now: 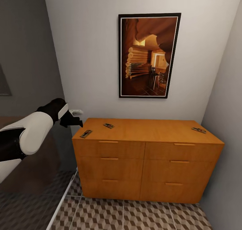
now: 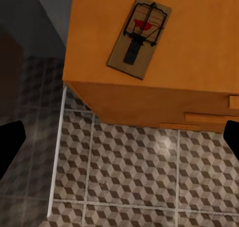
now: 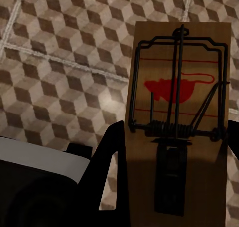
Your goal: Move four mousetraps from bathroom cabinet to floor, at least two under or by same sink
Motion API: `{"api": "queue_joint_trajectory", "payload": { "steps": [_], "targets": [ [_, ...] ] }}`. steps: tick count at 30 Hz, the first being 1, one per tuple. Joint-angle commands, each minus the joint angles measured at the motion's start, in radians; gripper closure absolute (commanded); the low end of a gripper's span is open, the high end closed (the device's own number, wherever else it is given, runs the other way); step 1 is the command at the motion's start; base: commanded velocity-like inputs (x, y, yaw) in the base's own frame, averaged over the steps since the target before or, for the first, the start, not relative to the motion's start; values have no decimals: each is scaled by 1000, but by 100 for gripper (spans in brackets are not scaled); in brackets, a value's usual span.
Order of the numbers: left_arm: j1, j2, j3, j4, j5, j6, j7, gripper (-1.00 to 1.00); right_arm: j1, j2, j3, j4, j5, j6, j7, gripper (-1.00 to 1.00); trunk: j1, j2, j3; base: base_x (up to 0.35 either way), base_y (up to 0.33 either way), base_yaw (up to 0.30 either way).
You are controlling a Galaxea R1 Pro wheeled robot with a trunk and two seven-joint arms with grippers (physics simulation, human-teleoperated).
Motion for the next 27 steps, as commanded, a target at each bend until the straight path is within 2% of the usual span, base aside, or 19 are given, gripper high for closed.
{"api": "queue_joint_trajectory", "payload": {
  "steps": [1, 12, 27],
  "targets": [
    [0, -1, 8, -1, -11, 4, -6, -100, -1, 0, -7, 1, 10, -3, -4, 100, 0, -1, -1, 29, 0, 0],
    [0, -7, 8, 0, -9, 4, -7, -100, -1, 0, -7, 1, 9, -3, -4, 100, 0, -1, -1, 88, 0, 0],
    [7, -8, 8, 2, -9, 3, -7, -100, -1, 0, -7, 1, 10, -3, -4, 100, 0, -1, -6, 4, 0, 0]
  ]
}}
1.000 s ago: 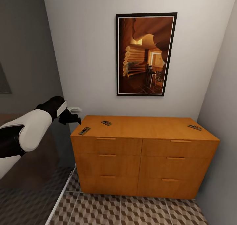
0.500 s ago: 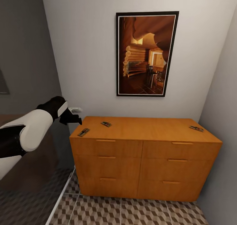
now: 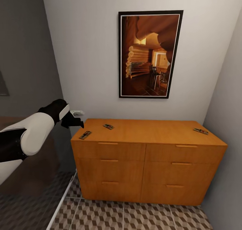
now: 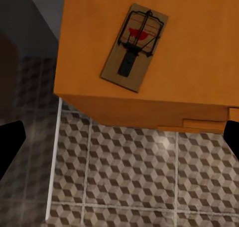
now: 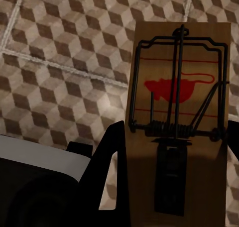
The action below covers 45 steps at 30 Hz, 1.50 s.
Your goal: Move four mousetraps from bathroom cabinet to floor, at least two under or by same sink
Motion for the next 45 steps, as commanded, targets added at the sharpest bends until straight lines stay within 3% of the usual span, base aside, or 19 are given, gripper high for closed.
{"api": "queue_joint_trajectory", "payload": {
  "steps": [1, 14, 19, 23, 24, 26, 28, 31, 33, 36, 42, 45],
  "targets": [
    [0, 0, 8, -1, -11, 4, -6, -100, 1, 1, -7, 1, 11, -3, -4, 100, 0, -1, -2, 0, 0, 0],
    [0, -9, 9, 6, -11, 3, -6, -100, 11, 25, -7, 1, 9, -3, -4, 100, 0, -1, -21, 0, 0, 0],
    [0, -29, 9, 6, -11, -7, -14, -100, 12, 26, -7, 1, 9, -3, -4, 100, 0, -1, -28, 0, 0, 0],
    [0, -35, 7, 3, -13, -35, -86, -100, 12, 26, -7, 1, 9, -3, -4, 100, 0, -1, -34, 0, 0, 0],
    [0, -34, 0, 2, -15, -53, -129, -100, 12, 26, -7, 1, 9, -3, -4, 100, 0, -1, -35, 0, 0, 0],
    [0, -31, -13, 2, -19, -70, -156, -100, 13, 26, -7, 1, 9, -3, -4, 100, 0, -1, -38, 0, 0, 0],
    [0, -28, -48, 2, -27, -101, -197, -100, 13, 26, -7, 1, 9, -3, -5, 100, 0, -1, -40, 0, 0, 0],
    [0, -10, -118, 4, -39, -148, -274, -100, 13, 26, -7, 1, 9, -3, -5, 100, 0, -1, -43, 0, 0, 0],
    [0, 0, -142, 3, -41, -160, -308, -100, 13, 26, -8, 1, 9, -3, -5, 100, 0, -1, -44, 0, 0, 0],
    [0, 37, -190, -1, -45, -194, -402, -100, 13, 26, -9, 1, 9, -3, -6, 100, 0, -1, -44, 0, 0, 0],
    [0, 87, -202, -2, -57, -223, -432, -100, 13, 27, -9, 0, 9, -3, -8, 100, 0, -1, -45, 0, 0, 0],
    [0, 100, -206, -1, -98, -229, -438, -100, 13, 28, -10, 0, 9, -3, -8, 100, 0, -1, -45, 0, 0, 0]
  ]
}}
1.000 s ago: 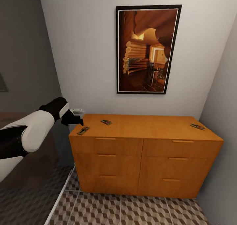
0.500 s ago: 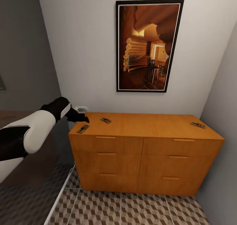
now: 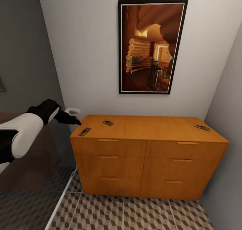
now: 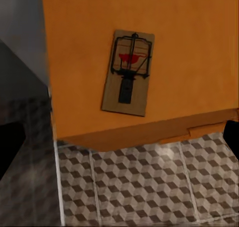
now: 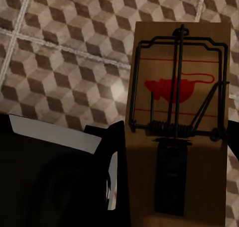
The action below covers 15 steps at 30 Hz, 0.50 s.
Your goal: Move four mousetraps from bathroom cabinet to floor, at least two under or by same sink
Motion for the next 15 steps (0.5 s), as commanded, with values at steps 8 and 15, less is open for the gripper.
{"api": "queue_joint_trajectory", "payload": {
  "steps": [8, 15],
  "targets": [
    [0, 5, -8, 0, -50, -1, -12, -100, -1, 0, -9, 1, 10, -3, -4, 100, 0, -1, -1, 0, 0, 0],
    [0, 2, -8, 0, -53, -1, -15, -100, -1, 0, -9, 1, 10, -3, -4, 100, 0, -1, -1, 0, 0, 0]
  ]
}}
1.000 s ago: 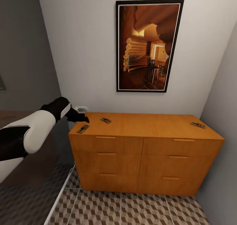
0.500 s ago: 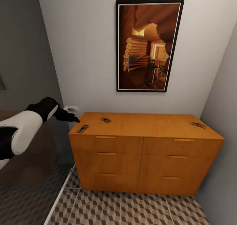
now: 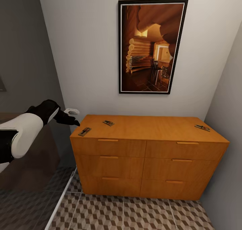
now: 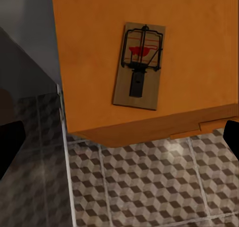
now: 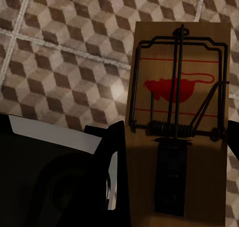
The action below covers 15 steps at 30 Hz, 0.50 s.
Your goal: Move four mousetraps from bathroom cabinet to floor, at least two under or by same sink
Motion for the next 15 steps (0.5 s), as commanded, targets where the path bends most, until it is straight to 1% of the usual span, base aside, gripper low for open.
{"api": "queue_joint_trajectory", "payload": {
  "steps": [1, 7, 12, 14, 15],
  "targets": [
    [0, -1, -8, -2, -4, 2, -15, -100, -1, 0, -7, 1, 11, -3, -4, 100, 0, -1, -1, 0, 0, 0],
    [0, -12, -9, -2, -5, -2, -61, -100, -1, 0, -7, 1, 10, -3, -4, 100, 0, -1, -1, 0, 0, 0],
    [0, -24, -10, -1, -5, -50, -84, -100, -1, 0, -7, 1, 10, -3, -4, 100, 0, -1, -1, 0, 0, 0],
    [0, -26, -12, -1, -7, -65, -99, -100, -1, 0, -8, 1, 10, -3, -4, 100, 0, -1, -1, 0, 0, 0],
    [0, -27, -14, -1, -10, -76, -122, -100, -2, 0, -8, 1, 9, -3, -5, 100, 0, -1, -1, 0, 0, 0]
  ]
}}
